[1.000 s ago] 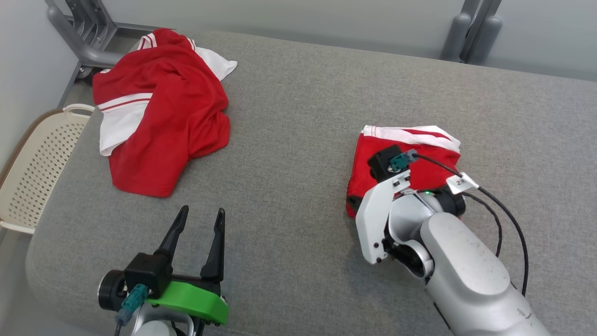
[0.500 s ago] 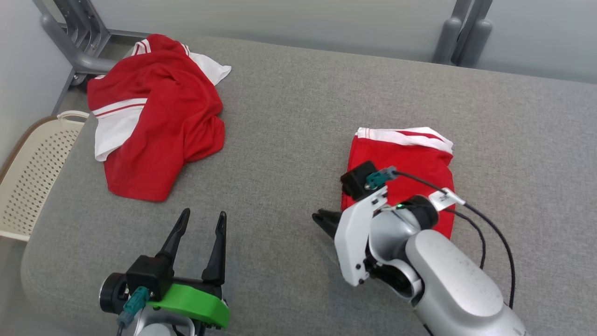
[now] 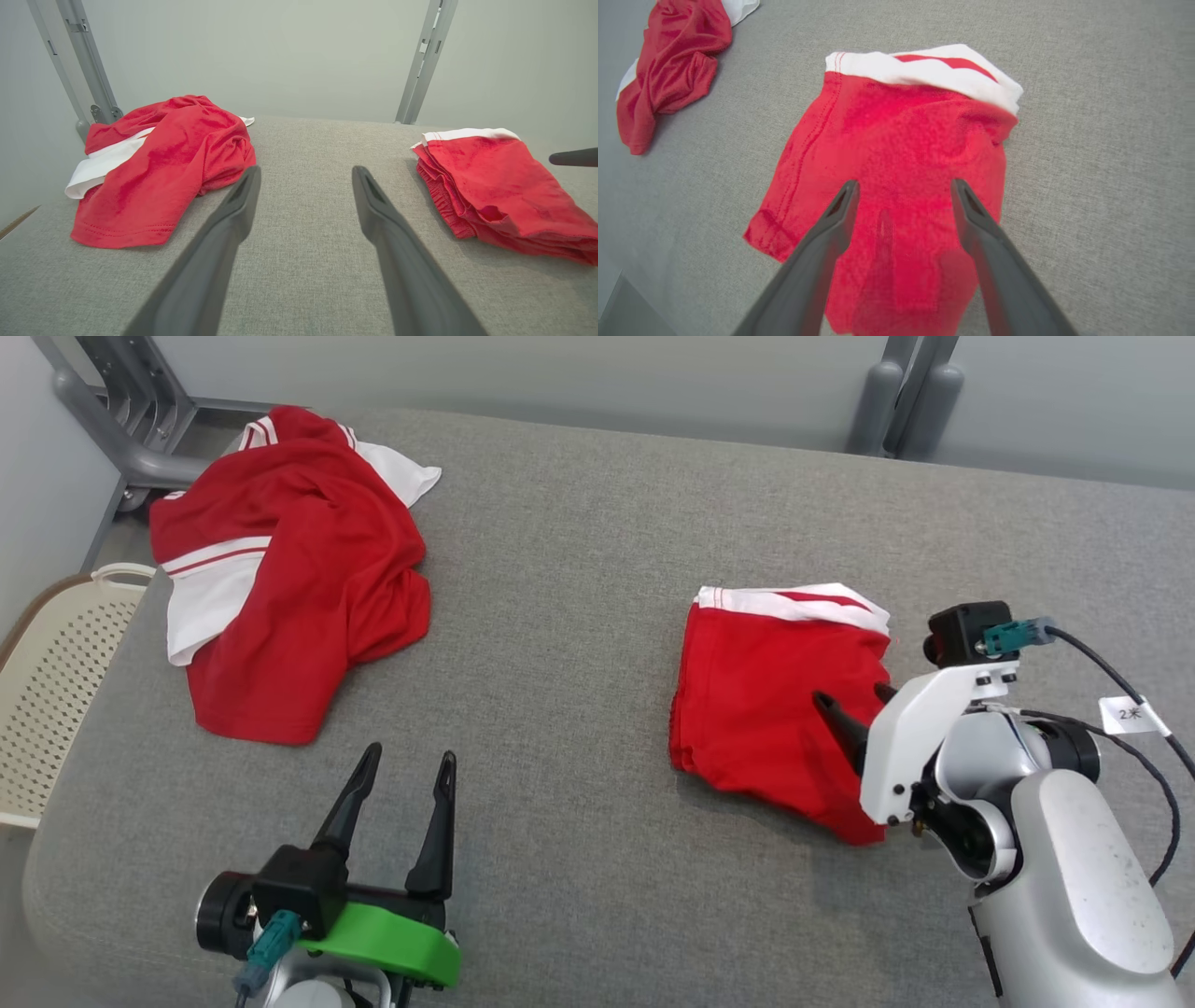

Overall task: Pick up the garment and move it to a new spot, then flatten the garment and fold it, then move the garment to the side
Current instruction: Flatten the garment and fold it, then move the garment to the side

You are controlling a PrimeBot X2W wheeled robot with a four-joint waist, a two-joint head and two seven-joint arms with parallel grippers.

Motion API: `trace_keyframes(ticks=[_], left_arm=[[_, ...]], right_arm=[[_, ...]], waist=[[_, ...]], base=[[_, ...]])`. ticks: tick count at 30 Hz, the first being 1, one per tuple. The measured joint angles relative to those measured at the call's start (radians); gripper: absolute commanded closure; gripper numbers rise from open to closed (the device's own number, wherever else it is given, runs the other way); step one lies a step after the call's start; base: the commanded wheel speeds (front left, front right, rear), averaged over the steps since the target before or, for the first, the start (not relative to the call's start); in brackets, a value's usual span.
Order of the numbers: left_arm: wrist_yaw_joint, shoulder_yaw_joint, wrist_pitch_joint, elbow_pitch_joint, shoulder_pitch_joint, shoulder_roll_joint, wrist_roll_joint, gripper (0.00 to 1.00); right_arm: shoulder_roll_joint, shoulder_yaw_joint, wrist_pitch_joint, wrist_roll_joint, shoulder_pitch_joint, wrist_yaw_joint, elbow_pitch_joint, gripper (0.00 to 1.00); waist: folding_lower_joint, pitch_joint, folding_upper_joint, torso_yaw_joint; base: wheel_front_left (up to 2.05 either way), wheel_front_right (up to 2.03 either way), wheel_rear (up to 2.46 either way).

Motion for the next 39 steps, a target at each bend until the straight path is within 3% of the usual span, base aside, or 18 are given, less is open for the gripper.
trace_keyframes(ticks=[11,26,27,28,29,39], left_arm=[[0.001,0.0,0.0,-0.101,-0.022,0.0,0.026,0.0],[0.0,-0.01,0.0,-0.118,-0.058,0.0,0.049,0.0],[0.0,-0.011,0.0,-0.114,-0.058,0.0,0.049,0.0],[0.0,-0.01,0.0,-0.112,-0.058,0.0,0.049,0.0],[0.0,-0.01,0.0,-0.111,-0.058,0.0,0.049,0.0],[-0.001,0.003,0.0,-0.109,-0.061,0.001,0.053,0.0]], right_arm=[[0.001,-0.13,-0.043,-0.059,0.001,0.0,0.055,0.0],[0.0,-0.128,-0.1,-0.032,-0.031,0.0,0.181,0.0],[0.0,-0.122,-0.1,-0.026,-0.037,0.0,0.189,0.18],[-0.002,-0.116,-0.1,-0.025,-0.043,0.0,0.194,0.69],[-0.002,-0.113,-0.102,-0.025,-0.048,0.0,0.199,1.0],[0.004,-0.065,-0.137,-0.076,-0.072,0.001,0.202,1.0]], waist=[[0.0,0.058,0.0,0.01],[0.0,0.11,0.0,0.019],[0.0,0.112,0.0,0.018],[0.0,0.114,0.0,0.017],[0.0,0.116,0.0,0.016],[0.0,0.122,0.0,-0.026]], base=[[0.0,0.0,0.0],[0.0,0.0,0.0],[0.0,0.0,0.0],[0.0,0.0,0.0],[0.0,0.0,0.0],[0.0,0.0,0.0]])
